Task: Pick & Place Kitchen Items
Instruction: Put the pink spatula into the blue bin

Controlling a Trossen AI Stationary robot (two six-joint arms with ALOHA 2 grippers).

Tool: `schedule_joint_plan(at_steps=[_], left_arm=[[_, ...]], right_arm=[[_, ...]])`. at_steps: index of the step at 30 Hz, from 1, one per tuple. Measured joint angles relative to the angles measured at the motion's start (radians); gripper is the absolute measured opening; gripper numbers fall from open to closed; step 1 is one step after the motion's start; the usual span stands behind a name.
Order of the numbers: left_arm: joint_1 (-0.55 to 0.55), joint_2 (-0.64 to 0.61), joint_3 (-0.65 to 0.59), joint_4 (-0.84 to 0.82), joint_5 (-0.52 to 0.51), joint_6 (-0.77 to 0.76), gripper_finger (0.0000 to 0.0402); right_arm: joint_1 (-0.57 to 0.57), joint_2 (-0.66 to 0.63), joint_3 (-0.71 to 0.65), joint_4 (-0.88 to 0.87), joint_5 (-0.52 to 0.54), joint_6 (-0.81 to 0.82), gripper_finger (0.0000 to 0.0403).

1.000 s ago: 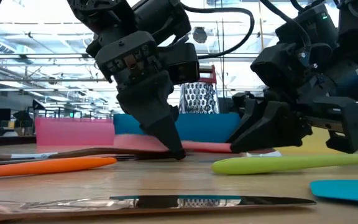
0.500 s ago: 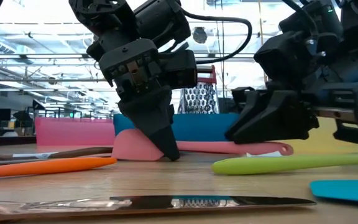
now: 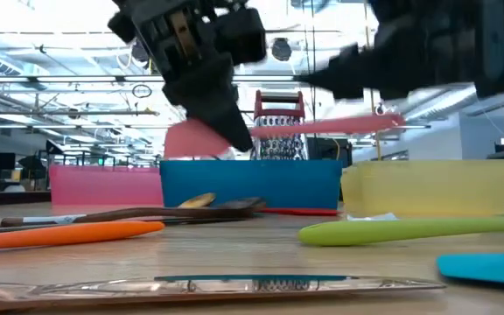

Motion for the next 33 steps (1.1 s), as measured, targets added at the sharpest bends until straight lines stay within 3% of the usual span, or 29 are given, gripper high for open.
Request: schedule_joint_plan(at_steps=[6,13,24,33], left_arm=[[0.005,-0.1,0.002,-0.127,-0.17,0.078,0.0022],[0.075,-0.124,0.002,-0.195,-0.274,0.221,0.0021],[0.28,-0.128,0.002,-0.203,-0.278,0.395,0.002],[0.384,-0.037,0.002,-0.186,-0.237,0.434,0.0026]], right_arm=[[0.0,-0.159,0.0,-0.076,0.01,-0.101,0.0121],[-0.004,-0.287,0.0,-0.153,0.157,-0.223,0.0123],[-0.009,-0.335,-0.001,-0.266,0.155,-0.179,0.0125],[-0.009,-0.335,-0.001,-0.295,0.154,-0.175,0.0125]])
